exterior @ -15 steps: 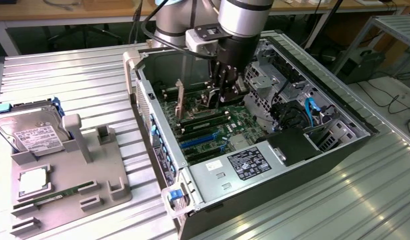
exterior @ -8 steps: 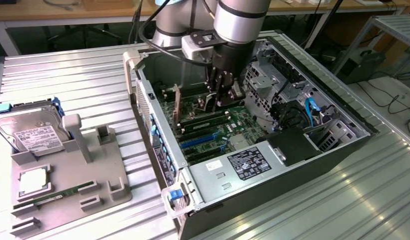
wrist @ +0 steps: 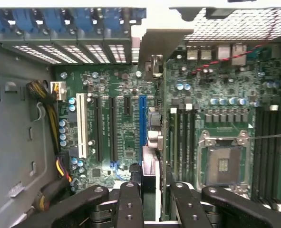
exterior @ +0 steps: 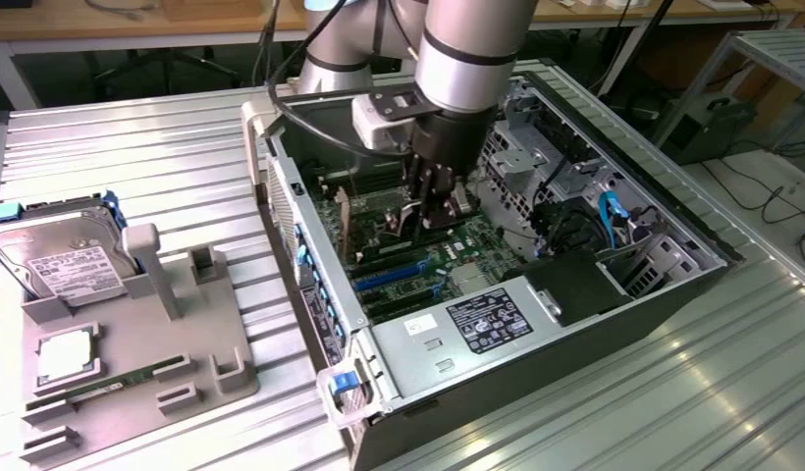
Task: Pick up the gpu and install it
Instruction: 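Insert the gpu into the slot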
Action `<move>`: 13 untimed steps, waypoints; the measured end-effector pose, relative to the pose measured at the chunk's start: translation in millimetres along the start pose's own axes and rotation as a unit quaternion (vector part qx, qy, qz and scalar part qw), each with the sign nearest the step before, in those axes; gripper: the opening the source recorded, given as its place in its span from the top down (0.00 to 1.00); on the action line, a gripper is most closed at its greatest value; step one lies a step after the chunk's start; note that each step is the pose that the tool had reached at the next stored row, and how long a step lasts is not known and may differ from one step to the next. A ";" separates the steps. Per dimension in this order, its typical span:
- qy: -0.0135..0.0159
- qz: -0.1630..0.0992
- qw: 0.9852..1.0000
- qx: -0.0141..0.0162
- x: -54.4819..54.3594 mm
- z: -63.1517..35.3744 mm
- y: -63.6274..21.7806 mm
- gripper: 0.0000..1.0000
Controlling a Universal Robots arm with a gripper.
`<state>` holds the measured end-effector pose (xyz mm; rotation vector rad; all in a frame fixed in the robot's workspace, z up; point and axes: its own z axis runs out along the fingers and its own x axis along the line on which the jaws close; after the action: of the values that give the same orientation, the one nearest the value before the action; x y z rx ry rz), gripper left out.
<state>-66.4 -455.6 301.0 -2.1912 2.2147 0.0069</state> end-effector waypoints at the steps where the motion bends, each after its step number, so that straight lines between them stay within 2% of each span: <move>1: 0.000 0.000 1.000 0.000 1.6 2.1 0.5 0.73; 4: 0.000 0.000 1.000 0.000 2.1 7.8 5.5 0.73; 11: 0.000 0.000 1.000 0.000 2.2 20.6 6.2 0.73; 12: 0.001 0.000 1.000 0.000 2.3 23.4 6.3 0.73; 13: 0.004 0.000 1.000 0.000 2.4 27.8 6.3 0.73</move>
<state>-72.3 -457.3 273.0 -2.1961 2.2187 -0.0031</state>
